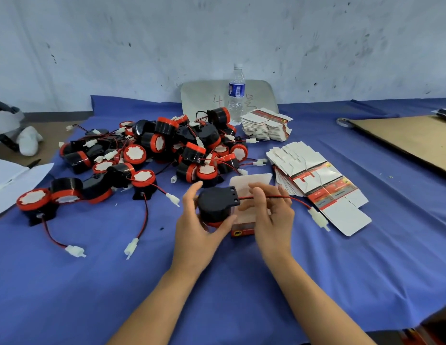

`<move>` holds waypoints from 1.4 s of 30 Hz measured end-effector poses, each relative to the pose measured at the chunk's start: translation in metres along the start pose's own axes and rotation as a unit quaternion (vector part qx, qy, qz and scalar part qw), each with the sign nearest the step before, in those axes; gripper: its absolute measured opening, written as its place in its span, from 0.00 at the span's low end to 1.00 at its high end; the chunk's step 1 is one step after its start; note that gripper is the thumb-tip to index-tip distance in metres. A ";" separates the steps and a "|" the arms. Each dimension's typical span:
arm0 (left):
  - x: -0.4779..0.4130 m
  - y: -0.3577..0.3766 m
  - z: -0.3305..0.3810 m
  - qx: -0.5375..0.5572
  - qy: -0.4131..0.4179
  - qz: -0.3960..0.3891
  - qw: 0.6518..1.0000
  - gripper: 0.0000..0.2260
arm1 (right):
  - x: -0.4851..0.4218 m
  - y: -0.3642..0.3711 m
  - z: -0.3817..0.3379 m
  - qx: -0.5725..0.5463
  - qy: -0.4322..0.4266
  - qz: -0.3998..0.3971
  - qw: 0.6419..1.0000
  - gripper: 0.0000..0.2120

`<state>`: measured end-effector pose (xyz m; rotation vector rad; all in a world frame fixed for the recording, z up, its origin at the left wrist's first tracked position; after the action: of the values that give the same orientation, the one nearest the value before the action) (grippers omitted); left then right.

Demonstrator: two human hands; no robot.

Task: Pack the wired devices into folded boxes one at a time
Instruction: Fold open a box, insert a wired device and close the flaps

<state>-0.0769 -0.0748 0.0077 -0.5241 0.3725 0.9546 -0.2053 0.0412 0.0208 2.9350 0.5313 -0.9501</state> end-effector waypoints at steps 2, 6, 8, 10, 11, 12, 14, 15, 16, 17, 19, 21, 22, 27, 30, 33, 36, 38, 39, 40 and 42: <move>0.001 -0.012 0.009 0.016 0.056 0.052 0.997 0.31 | 0.001 0.002 -0.009 0.015 -0.042 -0.009 0.999 0.21; 0.007 -0.018 0.039 -0.058 0.209 0.077 0.973 0.26 | 0.004 -0.011 -0.021 0.102 -0.088 0.059 0.989 0.15; 0.015 0.000 0.050 -0.129 0.275 0.023 0.952 0.22 | 0.005 -0.020 -0.019 0.090 -0.073 0.095 0.989 0.11; 0.024 0.016 0.058 -0.195 0.276 -0.018 0.941 0.19 | 0.004 -0.022 -0.011 0.014 -0.032 0.092 0.995 0.07; 0.026 0.021 0.061 -0.214 0.265 -0.039 0.939 0.19 | 0.003 -0.022 -0.007 -0.022 -0.007 0.086 0.996 0.08; 0.032 0.029 0.065 -0.227 0.310 -0.068 0.921 0.17 | 0.002 -0.024 -0.005 -0.051 0.011 0.081 0.995 0.09; 0.046 0.035 0.074 -0.199 0.384 -0.092 0.897 0.20 | 0.000 -0.027 -0.006 -0.095 0.010 0.074 0.993 0.12; 0.047 0.034 0.074 -0.184 0.393 -0.102 0.895 0.20 | 0.000 -0.026 -0.007 -0.116 0.003 0.061 0.991 0.13; 0.044 0.034 0.073 -0.169 0.380 -0.106 0.903 0.17 | 0.001 -0.024 -0.009 -0.136 -0.007 0.044 0.990 0.13; 0.039 0.034 0.071 -0.155 0.359 -0.107 0.914 0.14 | 0.002 -0.021 -0.012 -0.153 -0.016 0.023 0.988 0.13; 0.035 0.033 0.068 -0.140 0.334 -0.093 0.927 0.12 | 0.004 -0.013 -0.018 -0.168 -0.045 -0.022 0.985 0.16; 0.030 0.032 0.063 -0.111 0.303 -0.085 0.943 0.11 | 0.006 -0.008 -0.026 -0.164 -0.088 -0.051 0.981 0.21; 0.024 0.031 0.060 -0.090 0.265 -0.085 0.956 0.12 | 0.006 -0.006 -0.029 -0.160 -0.105 -0.056 0.980 0.23; 0.019 0.024 0.051 -0.028 0.208 -0.064 0.976 0.32 | 0.009 -0.006 -0.032 -0.110 -0.139 -0.036 0.984 0.20; 0.011 0.021 0.030 -0.025 0.131 -0.045 0.990 0.42 | 0.008 -0.010 -0.024 -0.141 -0.091 0.009 0.986 0.17; 0.003 0.025 0.001 -0.030 -0.005 -0.072 0.997 0.51 | 0.004 -0.017 -0.013 -0.160 -0.035 0.052 0.985 0.14; 0.001 0.037 -0.024 -0.030 -0.093 -0.135 0.986 0.52 | 0.002 -0.020 -0.013 -0.118 -0.041 0.069 0.990 0.11; 0.002 0.041 -0.029 -0.052 -0.088 -0.151 0.983 0.47 | 0.003 -0.022 -0.016 -0.071 -0.063 0.081 0.992 0.13; 0.002 0.042 -0.030 -0.049 -0.087 -0.150 0.984 0.45 | 0.003 -0.023 -0.016 -0.049 -0.068 0.089 0.993 0.14; 0.001 0.040 -0.030 -0.042 -0.091 -0.140 0.985 0.41 | 0.002 -0.024 -0.014 -0.031 -0.064 0.094 0.993 0.14; 0.000 0.035 -0.030 -0.046 -0.099 -0.108 0.988 0.31 | 0.001 -0.024 -0.008 -0.004 -0.051 0.095 0.994 0.13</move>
<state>-0.1085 -0.0754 -0.0258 -0.5368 0.0906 0.8071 -0.2075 0.0653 0.0287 2.8457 0.2468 -1.0628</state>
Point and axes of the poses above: each hand's wrist, its own x-axis away from the middle knuckle, its own y-axis out of the palm, z = x × y, the point moved 9 cm from there along -x, towards the middle knuckle, and after that the axes turned 2 degrees about -y, right-handed, at the moved point
